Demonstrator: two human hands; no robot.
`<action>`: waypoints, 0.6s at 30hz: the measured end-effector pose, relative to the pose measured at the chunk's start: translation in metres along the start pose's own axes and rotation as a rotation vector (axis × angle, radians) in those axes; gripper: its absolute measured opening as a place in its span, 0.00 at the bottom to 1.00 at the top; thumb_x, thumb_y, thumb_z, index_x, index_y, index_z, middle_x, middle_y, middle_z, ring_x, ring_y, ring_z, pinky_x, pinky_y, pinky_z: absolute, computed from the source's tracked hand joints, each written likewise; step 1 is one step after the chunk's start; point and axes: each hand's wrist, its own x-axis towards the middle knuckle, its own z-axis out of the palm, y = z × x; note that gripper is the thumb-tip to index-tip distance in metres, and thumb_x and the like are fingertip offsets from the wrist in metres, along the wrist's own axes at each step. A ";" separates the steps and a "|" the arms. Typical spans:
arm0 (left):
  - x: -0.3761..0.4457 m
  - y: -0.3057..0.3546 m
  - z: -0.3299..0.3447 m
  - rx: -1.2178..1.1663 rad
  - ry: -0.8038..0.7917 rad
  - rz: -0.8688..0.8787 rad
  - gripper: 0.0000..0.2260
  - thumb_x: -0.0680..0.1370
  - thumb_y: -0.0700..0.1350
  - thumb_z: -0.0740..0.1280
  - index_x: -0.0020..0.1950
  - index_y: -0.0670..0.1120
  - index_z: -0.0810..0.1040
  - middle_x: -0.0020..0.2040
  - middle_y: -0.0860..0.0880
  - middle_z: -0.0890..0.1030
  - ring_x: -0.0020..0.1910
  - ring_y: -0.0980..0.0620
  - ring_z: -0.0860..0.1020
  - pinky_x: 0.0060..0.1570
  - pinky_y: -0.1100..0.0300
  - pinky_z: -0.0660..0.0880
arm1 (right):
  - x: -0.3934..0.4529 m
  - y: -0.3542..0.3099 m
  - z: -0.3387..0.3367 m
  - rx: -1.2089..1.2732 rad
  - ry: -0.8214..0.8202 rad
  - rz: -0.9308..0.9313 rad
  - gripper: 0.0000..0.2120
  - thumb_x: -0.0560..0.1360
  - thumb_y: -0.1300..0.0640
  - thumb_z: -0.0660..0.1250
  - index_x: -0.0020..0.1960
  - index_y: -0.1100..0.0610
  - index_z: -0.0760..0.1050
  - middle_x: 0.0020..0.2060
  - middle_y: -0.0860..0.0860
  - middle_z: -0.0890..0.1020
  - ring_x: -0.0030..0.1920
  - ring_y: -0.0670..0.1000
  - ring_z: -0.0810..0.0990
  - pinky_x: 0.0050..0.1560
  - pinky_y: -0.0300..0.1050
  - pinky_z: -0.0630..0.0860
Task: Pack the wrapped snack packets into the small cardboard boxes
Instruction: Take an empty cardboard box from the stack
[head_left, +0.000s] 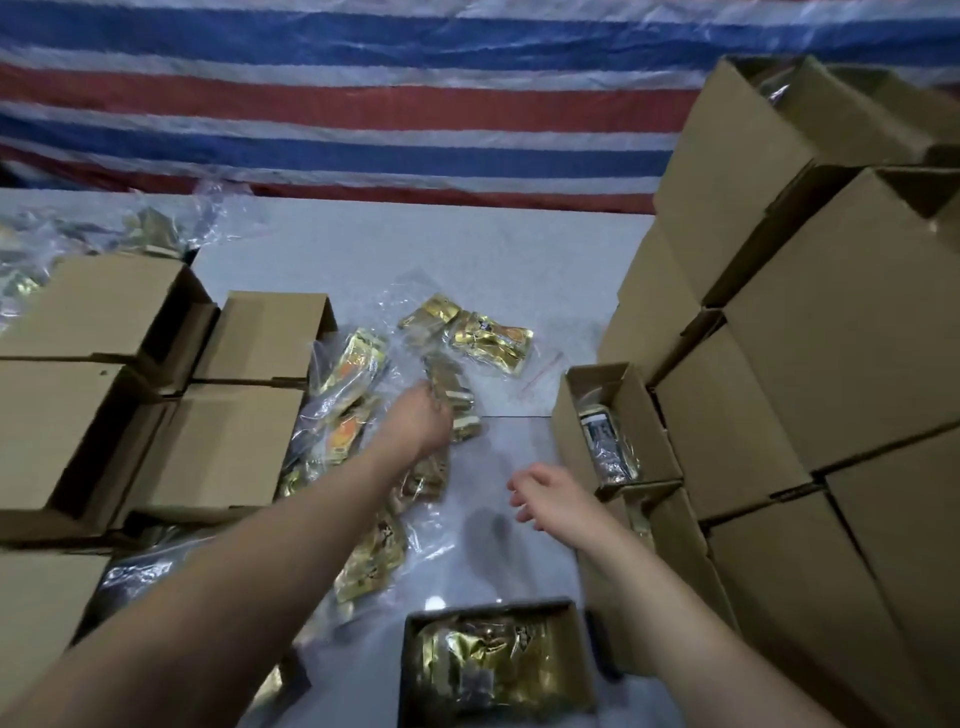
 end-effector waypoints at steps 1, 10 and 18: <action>0.015 0.006 0.005 0.019 -0.012 -0.043 0.18 0.83 0.49 0.56 0.67 0.38 0.70 0.59 0.38 0.79 0.54 0.40 0.80 0.51 0.53 0.74 | 0.002 0.002 -0.001 0.006 0.006 0.008 0.11 0.80 0.53 0.61 0.45 0.57 0.79 0.40 0.51 0.82 0.41 0.50 0.80 0.43 0.44 0.73; 0.123 0.012 0.077 0.398 -0.080 -0.185 0.46 0.74 0.66 0.65 0.80 0.41 0.47 0.73 0.38 0.66 0.67 0.37 0.71 0.60 0.46 0.74 | 0.020 0.036 0.005 0.216 0.050 0.085 0.12 0.80 0.54 0.63 0.39 0.52 0.79 0.34 0.45 0.83 0.34 0.43 0.80 0.38 0.37 0.73; 0.133 0.009 0.098 0.372 -0.070 -0.210 0.39 0.76 0.55 0.66 0.79 0.44 0.49 0.68 0.38 0.68 0.65 0.37 0.71 0.58 0.46 0.73 | 0.025 0.043 0.007 0.190 0.050 0.059 0.08 0.73 0.46 0.63 0.39 0.41 0.79 0.38 0.47 0.84 0.39 0.46 0.82 0.40 0.39 0.73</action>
